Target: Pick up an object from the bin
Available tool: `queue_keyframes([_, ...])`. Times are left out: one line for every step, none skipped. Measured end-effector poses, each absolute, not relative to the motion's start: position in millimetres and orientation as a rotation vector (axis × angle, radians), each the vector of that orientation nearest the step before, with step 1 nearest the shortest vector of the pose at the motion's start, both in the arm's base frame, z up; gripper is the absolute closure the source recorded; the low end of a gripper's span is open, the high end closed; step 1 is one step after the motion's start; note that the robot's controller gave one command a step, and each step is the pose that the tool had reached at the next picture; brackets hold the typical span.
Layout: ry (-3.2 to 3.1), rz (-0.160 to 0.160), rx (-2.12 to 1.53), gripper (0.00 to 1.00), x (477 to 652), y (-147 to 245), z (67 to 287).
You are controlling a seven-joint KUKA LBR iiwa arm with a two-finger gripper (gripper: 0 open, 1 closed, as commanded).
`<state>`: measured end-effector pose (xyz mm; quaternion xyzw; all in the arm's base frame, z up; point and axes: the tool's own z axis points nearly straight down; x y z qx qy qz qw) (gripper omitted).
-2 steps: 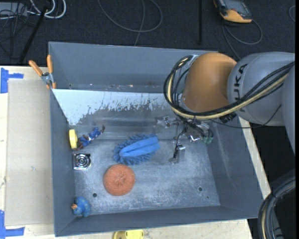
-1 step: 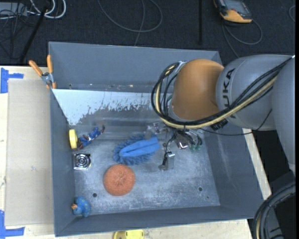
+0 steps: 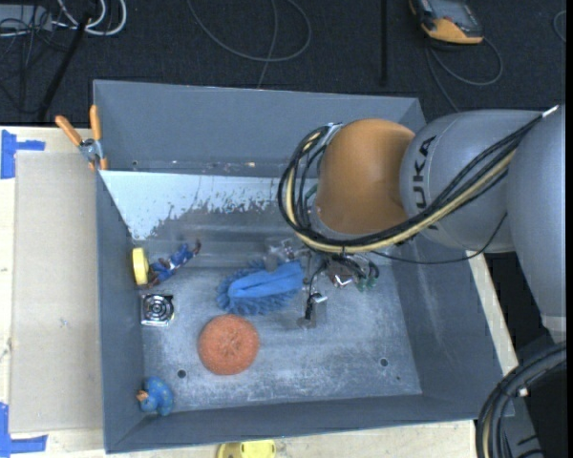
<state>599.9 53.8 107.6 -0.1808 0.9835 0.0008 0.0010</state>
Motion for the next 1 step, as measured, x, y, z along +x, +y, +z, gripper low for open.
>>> queue_keyframes([3.056,-0.001,-0.705,0.00,619.8,65.8,81.6])
